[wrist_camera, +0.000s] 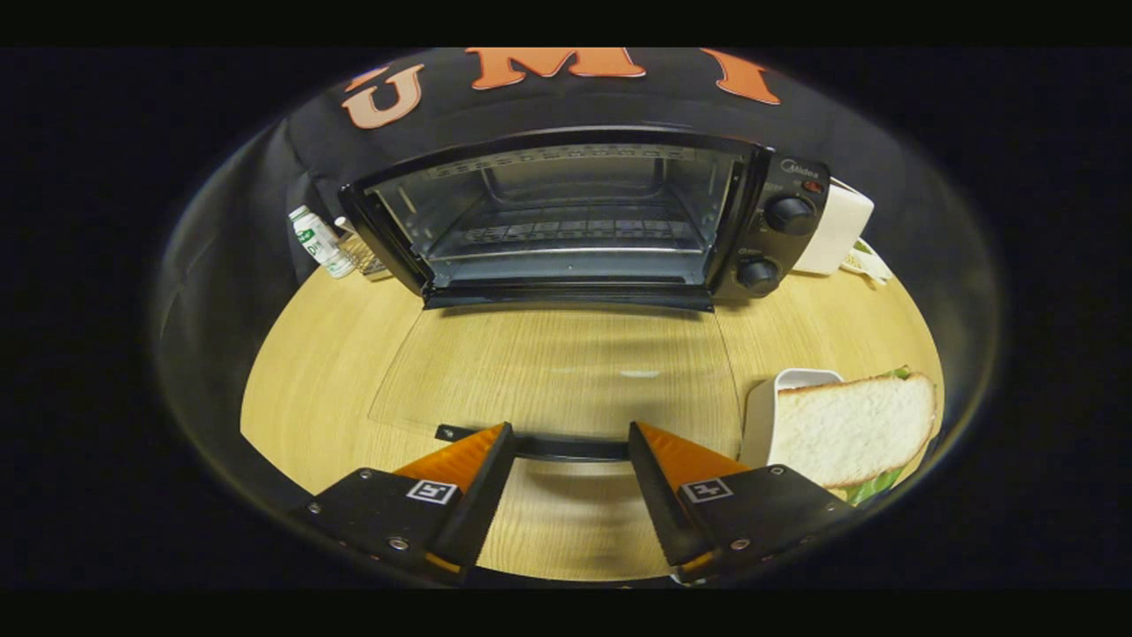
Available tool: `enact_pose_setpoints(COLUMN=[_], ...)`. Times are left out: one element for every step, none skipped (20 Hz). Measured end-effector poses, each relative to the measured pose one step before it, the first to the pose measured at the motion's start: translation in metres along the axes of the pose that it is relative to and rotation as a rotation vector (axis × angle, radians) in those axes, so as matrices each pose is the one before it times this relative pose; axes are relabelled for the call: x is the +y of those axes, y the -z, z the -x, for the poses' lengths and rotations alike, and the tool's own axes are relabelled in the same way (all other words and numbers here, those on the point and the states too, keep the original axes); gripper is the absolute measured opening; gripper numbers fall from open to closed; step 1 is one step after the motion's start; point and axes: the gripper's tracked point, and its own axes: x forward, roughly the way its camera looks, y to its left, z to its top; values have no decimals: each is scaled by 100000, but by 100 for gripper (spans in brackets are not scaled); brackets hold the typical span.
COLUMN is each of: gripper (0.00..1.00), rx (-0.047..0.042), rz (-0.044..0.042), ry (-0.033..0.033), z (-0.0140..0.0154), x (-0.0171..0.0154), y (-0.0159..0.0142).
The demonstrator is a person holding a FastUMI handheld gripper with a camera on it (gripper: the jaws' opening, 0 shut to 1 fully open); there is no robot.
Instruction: Open the toaster oven, put the food inside, and close the toaster oven door.
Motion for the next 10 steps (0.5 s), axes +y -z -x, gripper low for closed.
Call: enact_pose_setpoints(gripper=[77, 77, 77, 77, 77, 78, 79, 79, 80, 82], rx=[-689, -795, -1221, 276, -292, -1288, -2184, -2725, -2495, -1931], rz=[1499, 1192, 812, -84, -1974, -2845, -2686, -1924, -1133, -638], ry=[-160, -362, -813, -1429, -3008, -3314, -2904, -1937, -126, 1357], z=[234, 86, -139, 746, 879, 883, 1101, 1249, 1248, 1278], x=[70, 45, -50, 6, 325, 264, 110, -113, -691, -1017], y=[56, -140, 25, 182, 71, -126, -569, -757, -750, -916])
